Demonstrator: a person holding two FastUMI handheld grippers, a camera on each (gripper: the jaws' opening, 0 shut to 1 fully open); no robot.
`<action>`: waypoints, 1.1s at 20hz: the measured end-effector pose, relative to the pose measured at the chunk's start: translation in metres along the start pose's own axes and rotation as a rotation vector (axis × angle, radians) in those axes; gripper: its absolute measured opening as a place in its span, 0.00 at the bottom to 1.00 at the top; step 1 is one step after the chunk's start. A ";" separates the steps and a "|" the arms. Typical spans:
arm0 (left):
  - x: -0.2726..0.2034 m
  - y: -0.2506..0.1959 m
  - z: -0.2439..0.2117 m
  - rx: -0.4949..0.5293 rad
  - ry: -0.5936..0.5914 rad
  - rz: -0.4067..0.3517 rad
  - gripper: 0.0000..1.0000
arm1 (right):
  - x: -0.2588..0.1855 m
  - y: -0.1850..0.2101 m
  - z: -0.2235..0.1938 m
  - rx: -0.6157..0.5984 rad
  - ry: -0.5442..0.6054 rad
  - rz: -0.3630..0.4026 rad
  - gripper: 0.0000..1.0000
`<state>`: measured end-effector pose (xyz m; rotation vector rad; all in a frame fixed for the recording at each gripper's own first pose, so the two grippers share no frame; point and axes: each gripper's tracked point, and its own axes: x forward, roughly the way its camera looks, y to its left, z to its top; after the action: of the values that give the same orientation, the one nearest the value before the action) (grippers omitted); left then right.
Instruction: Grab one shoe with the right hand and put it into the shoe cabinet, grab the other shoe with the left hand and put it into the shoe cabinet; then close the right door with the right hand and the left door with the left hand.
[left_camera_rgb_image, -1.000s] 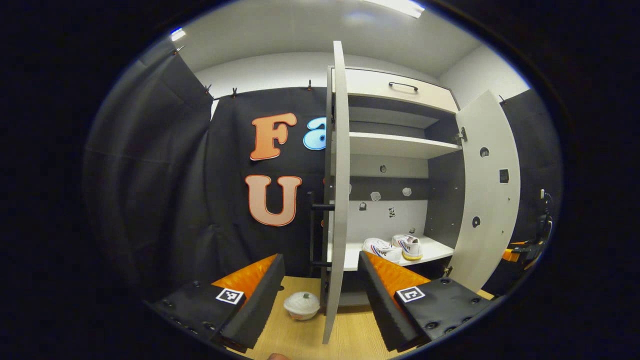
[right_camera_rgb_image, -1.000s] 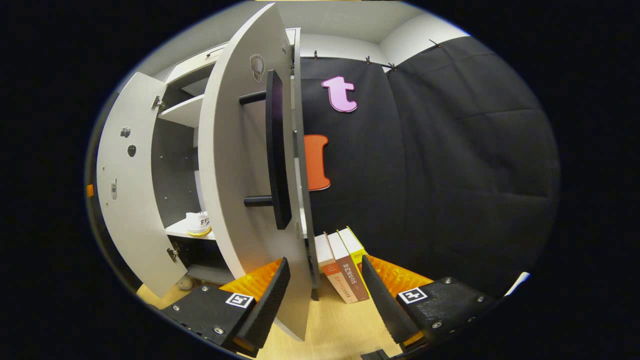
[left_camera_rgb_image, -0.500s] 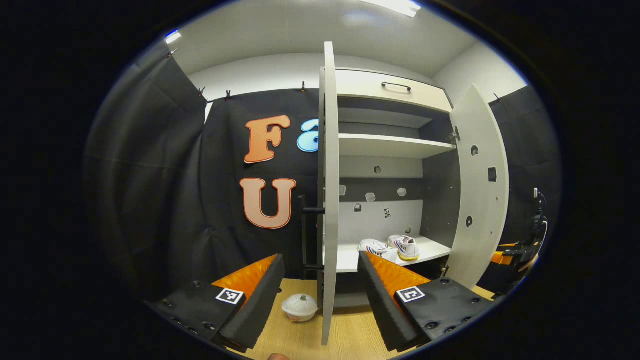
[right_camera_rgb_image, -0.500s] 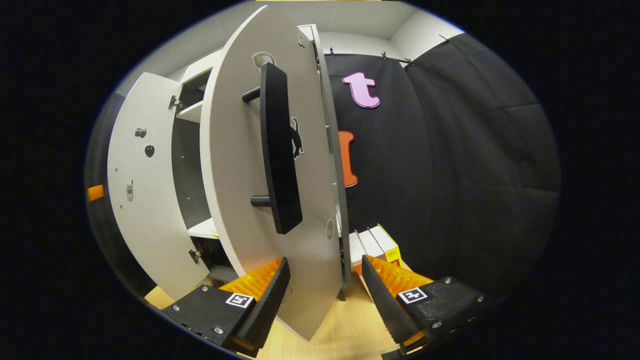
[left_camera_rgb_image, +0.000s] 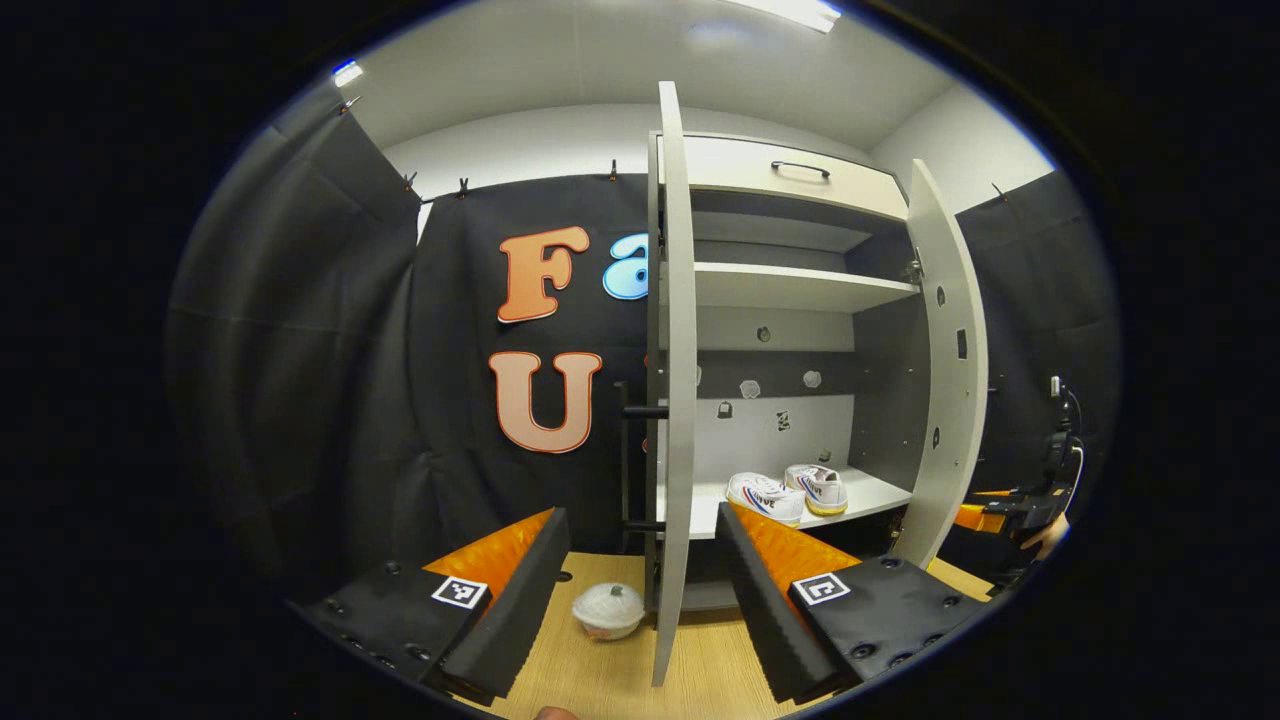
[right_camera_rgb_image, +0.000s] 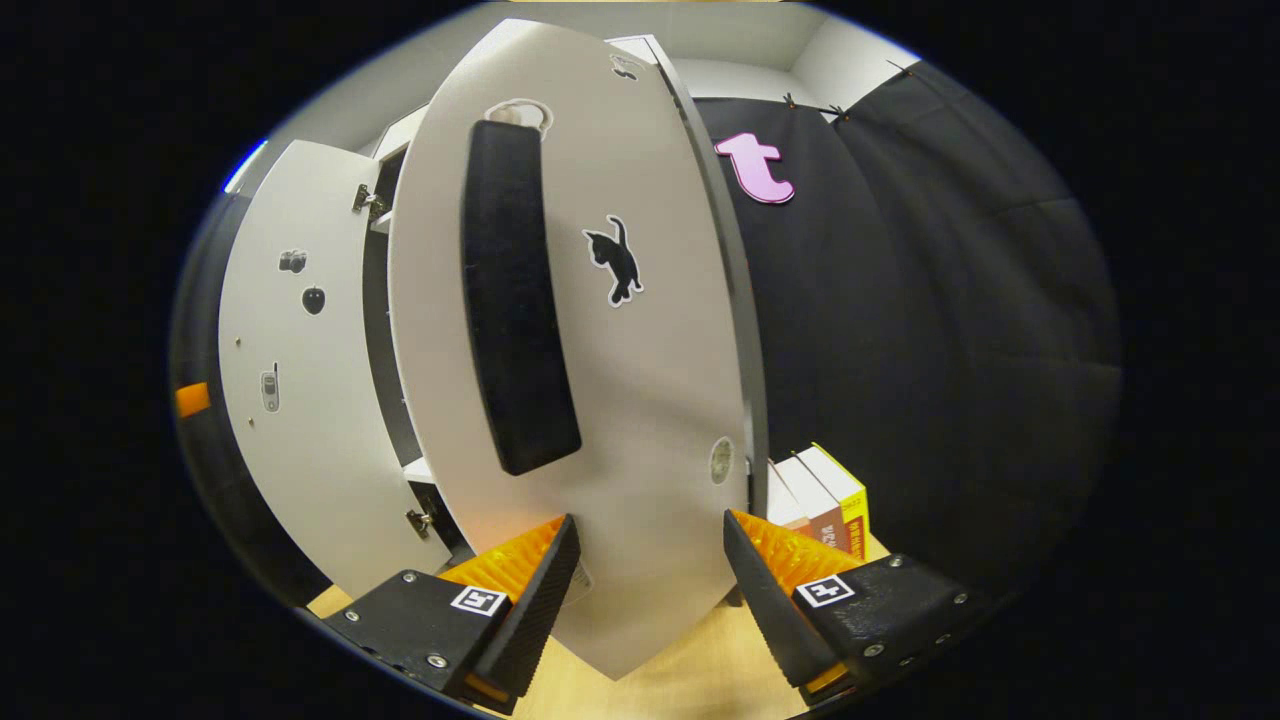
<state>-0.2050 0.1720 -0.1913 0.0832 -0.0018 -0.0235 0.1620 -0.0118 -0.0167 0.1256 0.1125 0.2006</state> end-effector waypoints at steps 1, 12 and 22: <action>0.000 0.002 -0.001 0.000 0.001 0.005 0.95 | 0.008 0.006 -0.001 0.009 0.002 0.005 0.91; -0.005 0.061 -0.026 -0.007 0.033 0.111 0.95 | 0.050 0.047 0.009 0.044 0.001 0.034 0.94; 0.024 0.084 -0.093 -0.047 0.107 0.101 0.95 | 0.061 0.074 0.018 -0.060 -0.007 -0.043 0.94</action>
<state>-0.1789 0.2631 -0.2768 0.0375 0.1012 0.0816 0.2090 0.0705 0.0052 0.0645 0.1020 0.1603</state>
